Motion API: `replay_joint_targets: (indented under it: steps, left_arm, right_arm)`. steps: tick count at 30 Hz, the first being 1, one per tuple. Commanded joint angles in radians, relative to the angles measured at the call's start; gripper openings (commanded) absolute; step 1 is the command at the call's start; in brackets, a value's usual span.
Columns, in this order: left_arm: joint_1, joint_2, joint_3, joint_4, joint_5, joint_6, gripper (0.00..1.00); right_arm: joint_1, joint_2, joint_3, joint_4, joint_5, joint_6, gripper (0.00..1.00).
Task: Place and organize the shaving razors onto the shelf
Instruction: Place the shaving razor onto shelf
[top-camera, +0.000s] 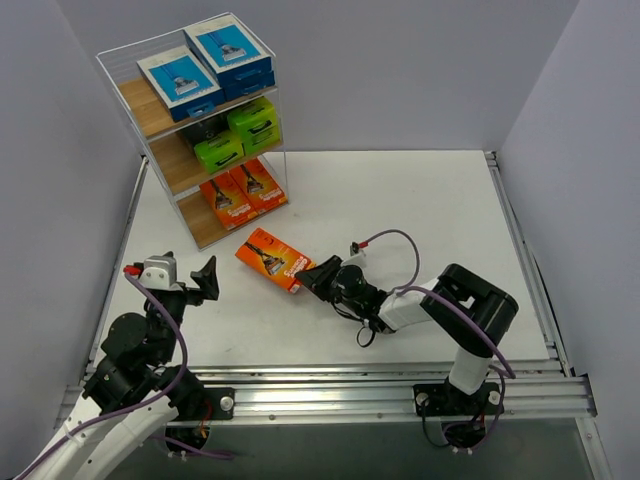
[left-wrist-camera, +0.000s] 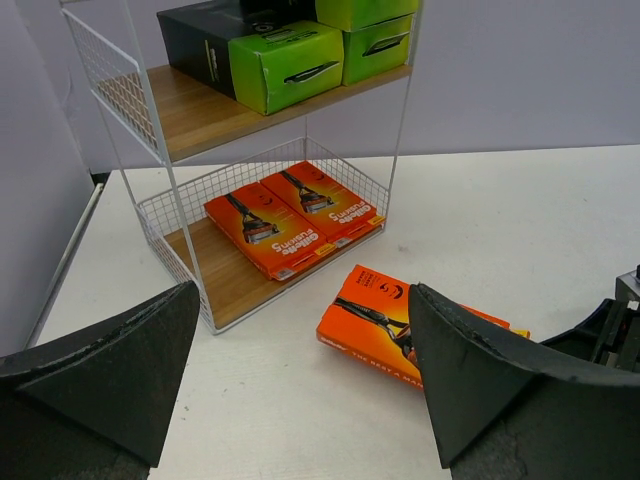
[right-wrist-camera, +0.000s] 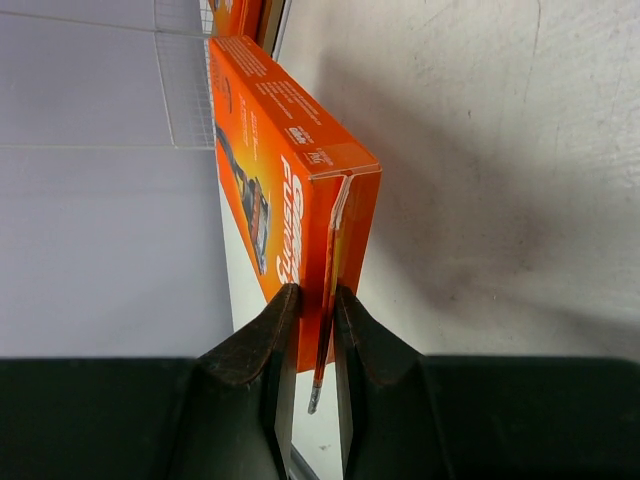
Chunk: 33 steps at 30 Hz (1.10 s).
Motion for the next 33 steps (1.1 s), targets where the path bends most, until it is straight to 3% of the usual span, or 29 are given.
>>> replay_joint_targets:
  steps: [1,13,28,33]
  left_arm:
    - [-0.002,-0.012,0.039,0.014,-0.019,-0.002,0.94]
    - [-0.002,-0.021,0.035,0.02,-0.016,-0.005,0.94]
    - [-0.014,-0.053,0.029,0.032,-0.029,-0.017,0.94]
    - [-0.024,-0.056,0.026,0.034,-0.029,-0.017,0.94]
  right_arm:
    - [-0.019,-0.036,0.074,-0.01,0.007,-0.012,0.0]
    - [-0.077,0.093,0.354,-0.111,-0.026,-0.034,0.0]
    - [-0.142,0.41,0.866,-0.285,-0.025,0.009,0.0]
    - [-0.145,0.501,0.959,-0.302,-0.014,0.058,0.0]
